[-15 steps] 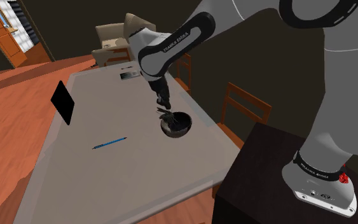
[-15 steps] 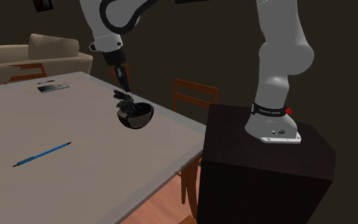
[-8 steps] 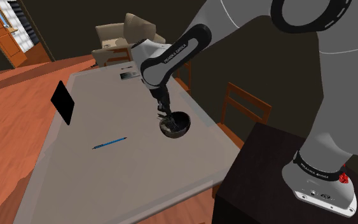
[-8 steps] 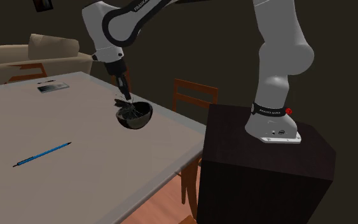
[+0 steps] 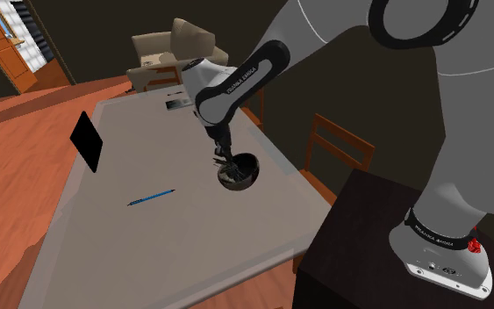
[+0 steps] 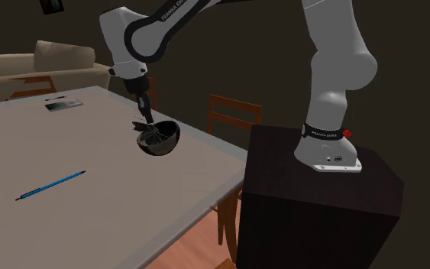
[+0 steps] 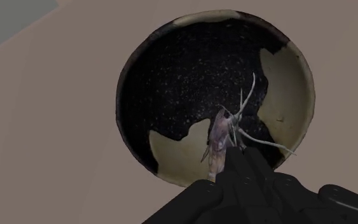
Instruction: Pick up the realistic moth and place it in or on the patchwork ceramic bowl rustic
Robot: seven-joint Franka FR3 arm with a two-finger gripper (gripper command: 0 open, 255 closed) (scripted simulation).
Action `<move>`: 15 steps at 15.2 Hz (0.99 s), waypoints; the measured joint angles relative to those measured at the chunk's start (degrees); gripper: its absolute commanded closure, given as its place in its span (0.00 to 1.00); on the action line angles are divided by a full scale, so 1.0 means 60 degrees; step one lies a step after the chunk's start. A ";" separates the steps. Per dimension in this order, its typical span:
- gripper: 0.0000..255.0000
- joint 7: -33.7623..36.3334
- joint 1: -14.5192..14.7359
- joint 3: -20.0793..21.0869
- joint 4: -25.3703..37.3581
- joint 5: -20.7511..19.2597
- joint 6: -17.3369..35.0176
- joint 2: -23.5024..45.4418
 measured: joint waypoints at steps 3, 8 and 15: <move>1.00 0.0044 0.0047 0.0007 0.0108 0.0000 0.0407 0.0153; 0.00 -0.0025 0.0045 -0.0069 -0.0015 0.0030 0.1338 0.0251; 0.00 -0.0030 0.0082 -0.0076 0.0094 0.0071 -0.0374 0.0223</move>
